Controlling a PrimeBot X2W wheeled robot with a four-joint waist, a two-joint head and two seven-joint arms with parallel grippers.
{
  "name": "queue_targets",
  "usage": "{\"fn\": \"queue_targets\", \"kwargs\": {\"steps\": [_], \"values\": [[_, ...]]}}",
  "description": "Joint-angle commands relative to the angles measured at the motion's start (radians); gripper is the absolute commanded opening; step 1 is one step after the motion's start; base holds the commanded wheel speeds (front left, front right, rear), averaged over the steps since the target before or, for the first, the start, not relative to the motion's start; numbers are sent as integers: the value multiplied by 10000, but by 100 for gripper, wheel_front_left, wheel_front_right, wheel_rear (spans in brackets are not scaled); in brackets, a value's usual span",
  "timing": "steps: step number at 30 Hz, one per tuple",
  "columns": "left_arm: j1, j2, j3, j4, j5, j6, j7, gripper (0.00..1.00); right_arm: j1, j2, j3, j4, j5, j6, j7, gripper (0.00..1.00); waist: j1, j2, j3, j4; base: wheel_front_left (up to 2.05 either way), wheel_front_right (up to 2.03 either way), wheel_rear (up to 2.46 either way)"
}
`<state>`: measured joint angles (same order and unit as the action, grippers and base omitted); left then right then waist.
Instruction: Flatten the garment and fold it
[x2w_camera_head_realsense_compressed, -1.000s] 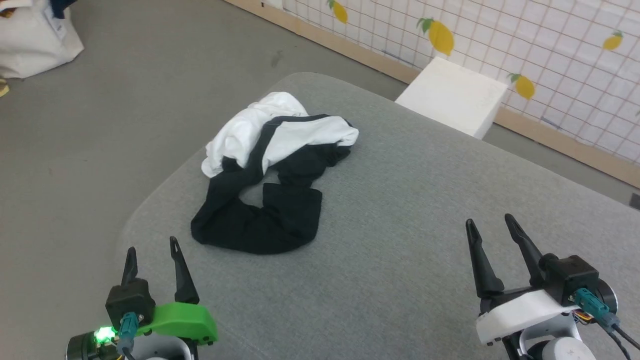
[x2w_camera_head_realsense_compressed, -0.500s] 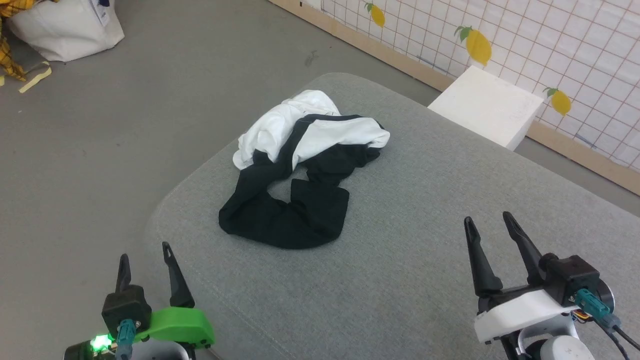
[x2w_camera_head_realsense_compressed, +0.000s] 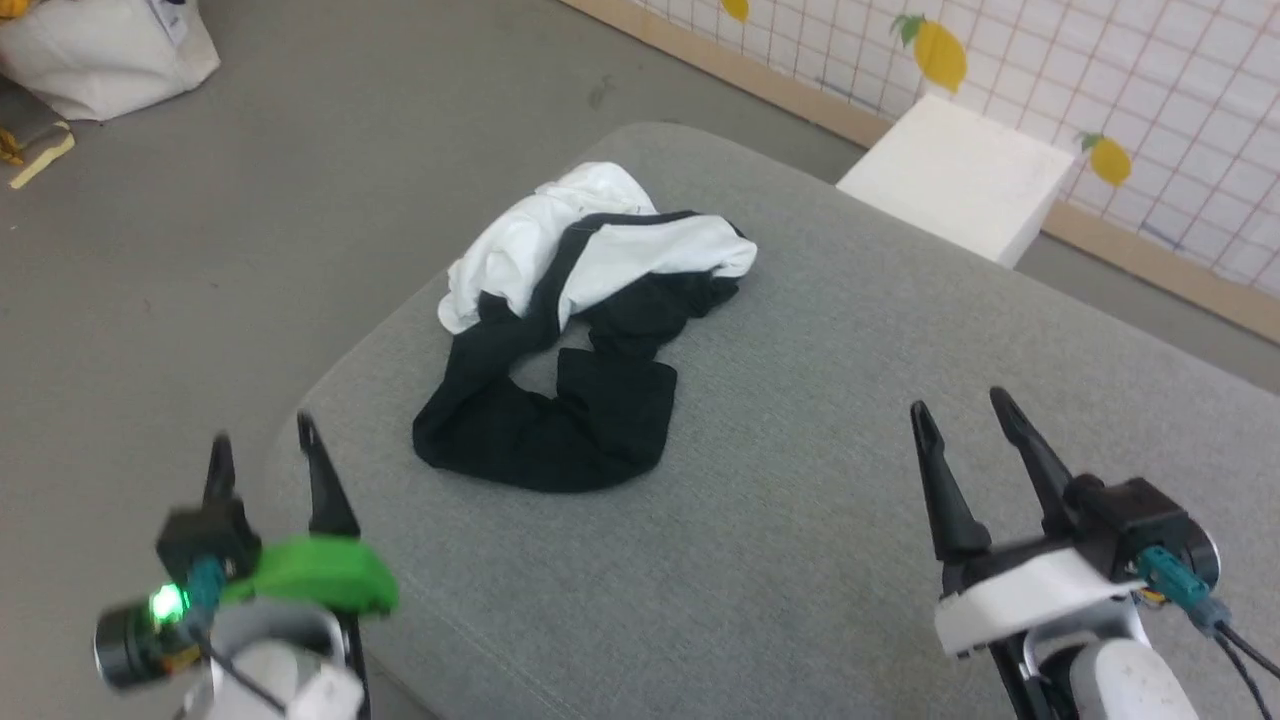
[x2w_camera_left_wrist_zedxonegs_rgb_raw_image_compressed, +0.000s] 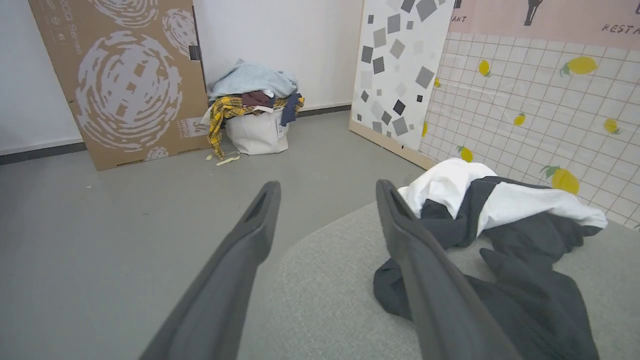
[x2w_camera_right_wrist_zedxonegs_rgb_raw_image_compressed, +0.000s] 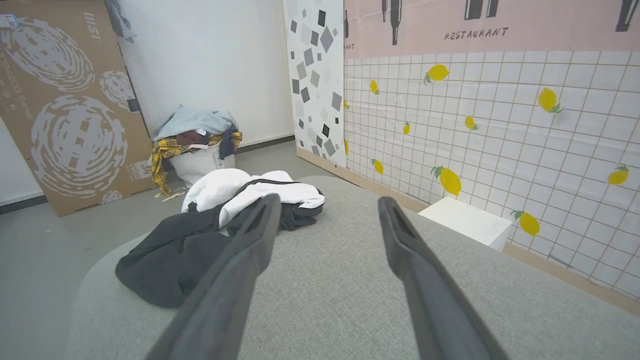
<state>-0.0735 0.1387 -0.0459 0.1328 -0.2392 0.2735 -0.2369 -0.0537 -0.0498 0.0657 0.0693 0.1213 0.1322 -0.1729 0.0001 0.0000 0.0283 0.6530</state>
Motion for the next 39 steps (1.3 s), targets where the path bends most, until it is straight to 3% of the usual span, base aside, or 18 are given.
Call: {"fn": "queue_targets", "kwargs": {"steps": [1, 9, 18, 24, 33, 34, 35, 36, 39], "values": [[-740, 77, -3, 199, -221, -178, 158, 100, -287, -4, 30, -157, -161, -15, 104, 100, -1, 0, 941, -772, 0, 0, 0], [-4082, 355, 487, 2002, -1315, -872, 1016, 100, -1193, -75, 343, -893, -807, -15, 566, 100, -1, 0, 3245, -2595, 0, 0, 0], [-6350, 1670, 1155, 4322, -2185, -1307, 3071, 100, -2168, -453, 646, -1208, -672, -15, 481, 100, -1, 0, 5044, -4718, 0, 0, 0], [-6612, 2326, 1540, 5152, -2564, -1059, 4447, 100, -2289, -477, 430, -1289, -548, -15, 289, 100, -1, 0, 5663, -5470, 0, 0, 0], [-5971, 2472, 1688, 5843, -2961, -449, 6414, 100, -2289, -362, 520, -981, -454, -15, -27, 100, -1, 0, 5444, -5627, 0, 0, 0], [-5905, 2485, 1673, 5884, -2964, -416, 6522, 67, -2292, -346, 549, -936, -443, -15, -51, 100, -1, 0, 5325, -5611, 0, 0, 0], [-5822, 2507, 1633, 5881, -2951, -431, 6591, 21, -2292, -328, 579, -878, -434, -15, -84, 100, -1, 0, 5150, -5581, 0, 0, 0], [-5753, 2543, 1638, 5827, -2942, -435, 6551, 0, -2275, -309, 600, -831, -428, -15, -101, 100, -1, 0, 4999, -5558, 0, 0, 0], [-5578, 2812, 1709, 5306, -2717, -388, 5738, 0, -2199, -253, 620, -640, -398, -15, -162, 100, -1, 0, 4375, -5465, 0, 0, 0]]}}
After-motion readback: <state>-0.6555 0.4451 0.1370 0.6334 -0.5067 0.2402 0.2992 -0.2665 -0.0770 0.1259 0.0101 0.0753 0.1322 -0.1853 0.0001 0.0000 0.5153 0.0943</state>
